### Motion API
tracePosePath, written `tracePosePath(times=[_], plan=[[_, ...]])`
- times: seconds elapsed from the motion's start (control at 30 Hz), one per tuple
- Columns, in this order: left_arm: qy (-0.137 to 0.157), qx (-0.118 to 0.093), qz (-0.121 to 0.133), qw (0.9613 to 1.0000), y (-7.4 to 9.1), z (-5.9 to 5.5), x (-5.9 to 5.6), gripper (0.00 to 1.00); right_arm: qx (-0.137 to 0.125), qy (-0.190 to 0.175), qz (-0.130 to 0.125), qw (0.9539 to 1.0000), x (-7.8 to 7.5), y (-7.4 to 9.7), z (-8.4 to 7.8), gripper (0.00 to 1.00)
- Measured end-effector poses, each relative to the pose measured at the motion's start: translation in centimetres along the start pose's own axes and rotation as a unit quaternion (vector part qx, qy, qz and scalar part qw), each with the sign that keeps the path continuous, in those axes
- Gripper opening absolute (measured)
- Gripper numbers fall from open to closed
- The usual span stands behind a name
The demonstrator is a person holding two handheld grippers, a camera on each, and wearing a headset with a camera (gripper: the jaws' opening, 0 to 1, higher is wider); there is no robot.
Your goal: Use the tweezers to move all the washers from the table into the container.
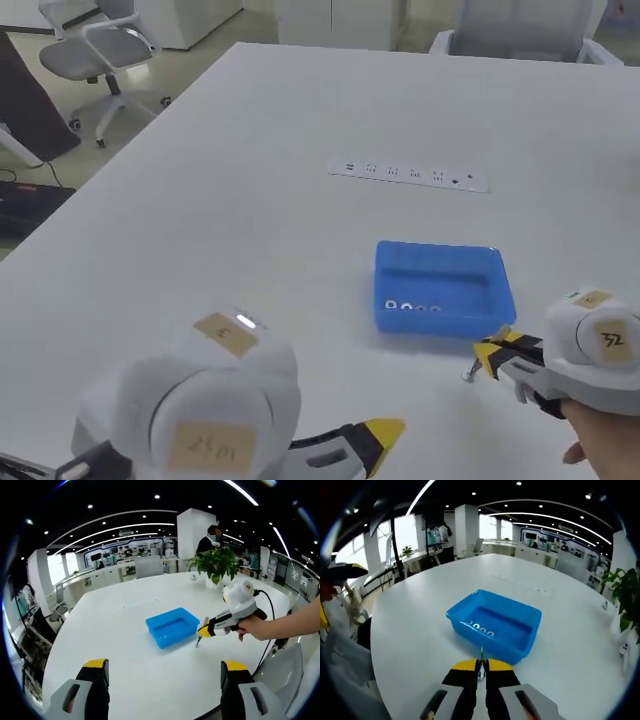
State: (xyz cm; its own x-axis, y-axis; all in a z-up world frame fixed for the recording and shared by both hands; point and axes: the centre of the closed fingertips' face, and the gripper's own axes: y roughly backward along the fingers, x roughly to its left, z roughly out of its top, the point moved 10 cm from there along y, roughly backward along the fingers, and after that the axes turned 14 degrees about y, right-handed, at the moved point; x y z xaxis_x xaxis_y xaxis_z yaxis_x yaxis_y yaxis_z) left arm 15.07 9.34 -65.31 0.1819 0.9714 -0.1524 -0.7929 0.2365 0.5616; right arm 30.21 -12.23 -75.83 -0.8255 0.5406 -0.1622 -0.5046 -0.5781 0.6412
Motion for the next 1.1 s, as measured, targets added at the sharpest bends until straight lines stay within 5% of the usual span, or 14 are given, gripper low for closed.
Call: tracePosePath(times=[0.47, 0.8, 1.1], plan=[[-0.007, -0.010, -0.004, 0.9999, 0.0, 0.5, -0.3, 0.94, -0.015, -0.023, 0.005, 0.9996, -0.2, 1.5, 1.0, 0.01], [0.000, -0.010, 0.000, 1.0000, 0.2, 0.1, 0.1, 0.94, -0.055, -0.011, 0.001, 0.9984, -1.0, 2.9, 4.2, 0.01], [0.004, -0.006, 0.004, 1.0000, 0.3, -0.3, 0.1, 0.94, -0.095, -0.012, -0.031, 0.9950, -2.8, 2.7, 6.9, 0.01]])
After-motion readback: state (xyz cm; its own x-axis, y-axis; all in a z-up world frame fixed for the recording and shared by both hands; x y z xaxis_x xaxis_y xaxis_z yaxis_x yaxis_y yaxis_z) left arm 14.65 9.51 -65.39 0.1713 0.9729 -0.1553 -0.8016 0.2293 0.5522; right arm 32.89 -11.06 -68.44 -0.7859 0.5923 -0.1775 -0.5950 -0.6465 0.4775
